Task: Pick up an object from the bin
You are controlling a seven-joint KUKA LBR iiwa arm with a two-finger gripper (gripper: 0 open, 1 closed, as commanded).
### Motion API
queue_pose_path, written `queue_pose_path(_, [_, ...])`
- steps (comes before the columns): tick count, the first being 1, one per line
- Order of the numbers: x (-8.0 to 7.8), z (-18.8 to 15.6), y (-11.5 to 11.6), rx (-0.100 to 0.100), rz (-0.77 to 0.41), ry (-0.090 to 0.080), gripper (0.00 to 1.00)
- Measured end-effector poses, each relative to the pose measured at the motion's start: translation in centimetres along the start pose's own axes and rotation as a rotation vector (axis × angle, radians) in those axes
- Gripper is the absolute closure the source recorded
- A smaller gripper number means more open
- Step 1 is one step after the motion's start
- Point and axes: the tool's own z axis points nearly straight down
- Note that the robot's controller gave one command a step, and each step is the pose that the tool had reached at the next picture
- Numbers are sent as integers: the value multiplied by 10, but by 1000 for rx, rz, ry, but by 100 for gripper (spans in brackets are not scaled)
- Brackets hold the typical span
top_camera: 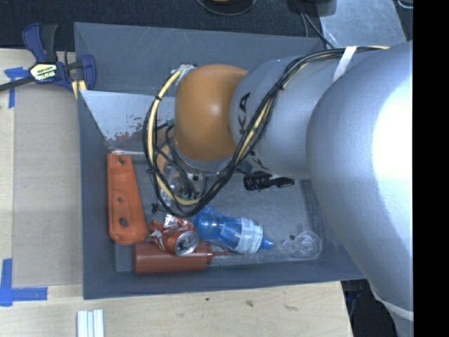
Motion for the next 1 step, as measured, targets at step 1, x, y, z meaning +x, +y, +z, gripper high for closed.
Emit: queue_pose_path(1, [-37, -37, -19, -1, -349, -4, 0])
